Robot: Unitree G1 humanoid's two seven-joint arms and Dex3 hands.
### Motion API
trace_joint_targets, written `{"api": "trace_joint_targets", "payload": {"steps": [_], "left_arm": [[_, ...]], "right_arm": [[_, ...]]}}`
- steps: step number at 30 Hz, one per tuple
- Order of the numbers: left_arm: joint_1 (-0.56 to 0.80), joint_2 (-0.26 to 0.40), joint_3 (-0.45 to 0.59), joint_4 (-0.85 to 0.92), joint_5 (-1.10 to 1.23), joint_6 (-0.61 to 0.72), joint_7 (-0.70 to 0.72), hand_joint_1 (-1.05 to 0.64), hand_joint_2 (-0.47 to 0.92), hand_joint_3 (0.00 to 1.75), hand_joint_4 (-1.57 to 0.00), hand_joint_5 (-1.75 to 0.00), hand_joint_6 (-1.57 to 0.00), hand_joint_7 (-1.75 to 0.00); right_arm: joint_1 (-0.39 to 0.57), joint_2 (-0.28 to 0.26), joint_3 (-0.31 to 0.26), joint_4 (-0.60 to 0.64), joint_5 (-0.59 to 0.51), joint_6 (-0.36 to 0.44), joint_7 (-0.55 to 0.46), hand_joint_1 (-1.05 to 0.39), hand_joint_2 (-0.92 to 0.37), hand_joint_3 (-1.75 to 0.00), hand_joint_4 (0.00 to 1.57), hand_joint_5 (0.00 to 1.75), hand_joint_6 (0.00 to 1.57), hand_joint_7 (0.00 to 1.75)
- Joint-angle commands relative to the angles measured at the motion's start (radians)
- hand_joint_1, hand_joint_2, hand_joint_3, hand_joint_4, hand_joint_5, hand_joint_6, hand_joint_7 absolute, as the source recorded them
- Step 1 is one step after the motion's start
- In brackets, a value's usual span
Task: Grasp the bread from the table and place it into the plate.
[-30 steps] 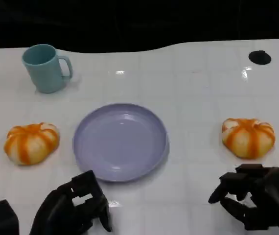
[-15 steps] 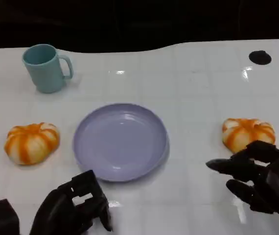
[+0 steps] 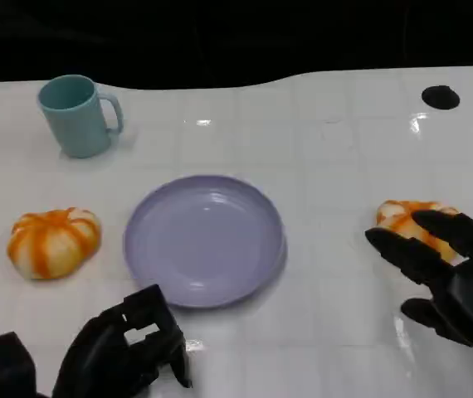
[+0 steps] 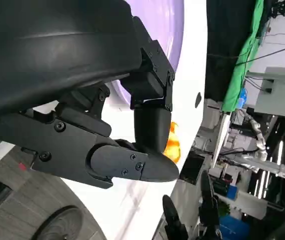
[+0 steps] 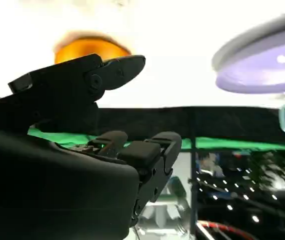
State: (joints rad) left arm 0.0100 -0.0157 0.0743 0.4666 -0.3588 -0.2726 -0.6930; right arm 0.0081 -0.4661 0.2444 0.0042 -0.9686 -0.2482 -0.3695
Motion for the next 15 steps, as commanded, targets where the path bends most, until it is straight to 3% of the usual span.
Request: {"api": "trace_joint_targets", "payload": {"steps": [1, 4, 15], "left_arm": [[-0.013, 0.012, 0.005, 0.022, 0.001, -0.026, -0.012, -0.61, 0.92, 0.23, -0.79, -1.75, -0.71, -1.53], [-0.013, 0.012, 0.004, 0.022, -0.002, -0.018, -0.012, -0.62, 0.91, 0.23, -0.8, -1.75, -0.72, -1.53], [-0.012, 0.011, 0.006, 0.024, -0.004, -0.025, -0.013, -0.62, 0.92, 0.22, -0.8, -1.75, -0.71, -1.53]], "right_arm": [[-0.001, -0.01, -0.012, -0.048, -0.018, 0.072, 0.057, -0.41, -0.83, 0.0, 0.09, 0.27, 0.3, 0.0], [-0.014, -0.013, -0.007, -0.044, -0.027, 0.106, 0.086, -0.41, -0.82, 0.0, 0.01, 0.38, 0.27, 0.0], [-0.103, -0.014, 0.041, 0.053, -0.087, 0.174, 0.109, -0.32, -0.75, 0.0, 0.0, 0.39, 0.25, 0.01]]}}
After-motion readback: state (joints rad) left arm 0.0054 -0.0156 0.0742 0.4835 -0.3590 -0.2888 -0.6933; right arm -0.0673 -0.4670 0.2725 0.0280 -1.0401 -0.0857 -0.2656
